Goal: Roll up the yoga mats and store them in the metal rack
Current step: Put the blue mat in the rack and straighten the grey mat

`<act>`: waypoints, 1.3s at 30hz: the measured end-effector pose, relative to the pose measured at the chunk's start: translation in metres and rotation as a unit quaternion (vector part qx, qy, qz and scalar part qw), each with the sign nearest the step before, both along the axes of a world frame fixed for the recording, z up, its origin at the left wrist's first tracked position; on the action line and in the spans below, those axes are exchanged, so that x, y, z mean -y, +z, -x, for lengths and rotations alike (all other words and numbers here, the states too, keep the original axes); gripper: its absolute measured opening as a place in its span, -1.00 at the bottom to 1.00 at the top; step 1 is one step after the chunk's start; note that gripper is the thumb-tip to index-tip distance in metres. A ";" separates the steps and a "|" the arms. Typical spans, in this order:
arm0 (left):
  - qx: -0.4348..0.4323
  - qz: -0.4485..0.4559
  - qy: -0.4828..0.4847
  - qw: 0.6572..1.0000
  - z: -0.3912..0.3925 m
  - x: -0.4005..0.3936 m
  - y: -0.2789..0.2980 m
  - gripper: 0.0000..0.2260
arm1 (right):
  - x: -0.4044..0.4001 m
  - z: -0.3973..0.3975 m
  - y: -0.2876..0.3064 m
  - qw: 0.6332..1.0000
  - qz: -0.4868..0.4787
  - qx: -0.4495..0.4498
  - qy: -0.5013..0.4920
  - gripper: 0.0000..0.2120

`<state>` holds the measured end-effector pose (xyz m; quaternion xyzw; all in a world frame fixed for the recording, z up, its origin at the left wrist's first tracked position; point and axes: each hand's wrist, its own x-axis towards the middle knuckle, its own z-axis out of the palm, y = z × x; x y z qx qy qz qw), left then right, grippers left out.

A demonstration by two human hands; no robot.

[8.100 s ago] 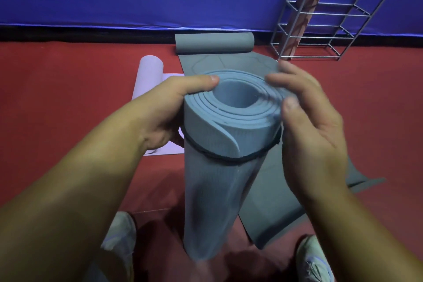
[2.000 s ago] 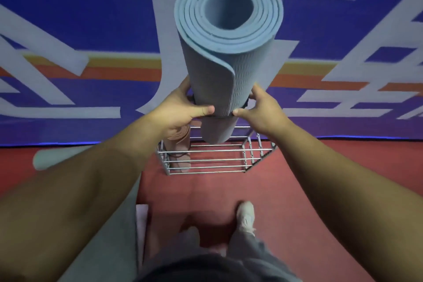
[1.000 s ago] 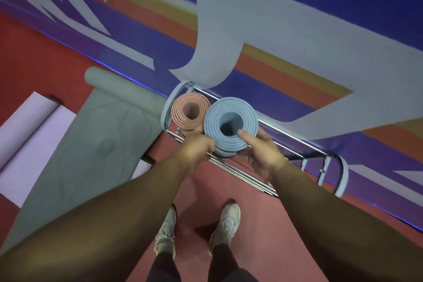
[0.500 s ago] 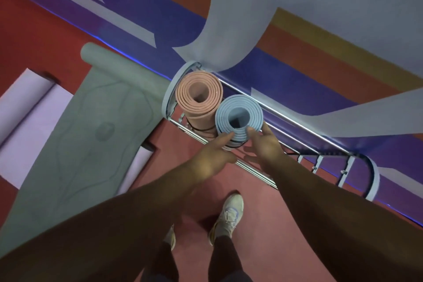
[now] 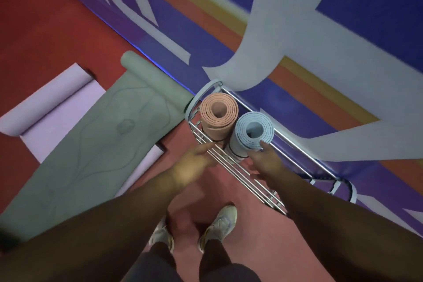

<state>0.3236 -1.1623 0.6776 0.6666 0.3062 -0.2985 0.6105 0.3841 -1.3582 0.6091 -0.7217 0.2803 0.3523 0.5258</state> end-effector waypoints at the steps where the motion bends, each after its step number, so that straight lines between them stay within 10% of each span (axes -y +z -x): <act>1: -0.001 -0.005 0.013 1.000 0.008 -0.006 0.007 -0.52 | -0.007 0.005 0.010 1.000 -0.006 0.000 0.017 -0.31; 8: 0.038 -0.044 0.118 0.991 0.081 -0.093 0.062 -0.54 | -0.102 0.048 0.075 0.987 -0.047 0.077 0.131 -0.82; 25: 0.035 -0.122 0.409 0.904 0.527 -0.434 0.114 -0.62 | -0.521 0.432 0.099 0.888 -0.050 0.078 0.450 -0.49; 39: -0.027 -0.180 0.367 0.912 0.560 -0.679 0.083 -0.56 | -0.739 0.431 0.070 0.860 0.025 0.106 0.499 -0.53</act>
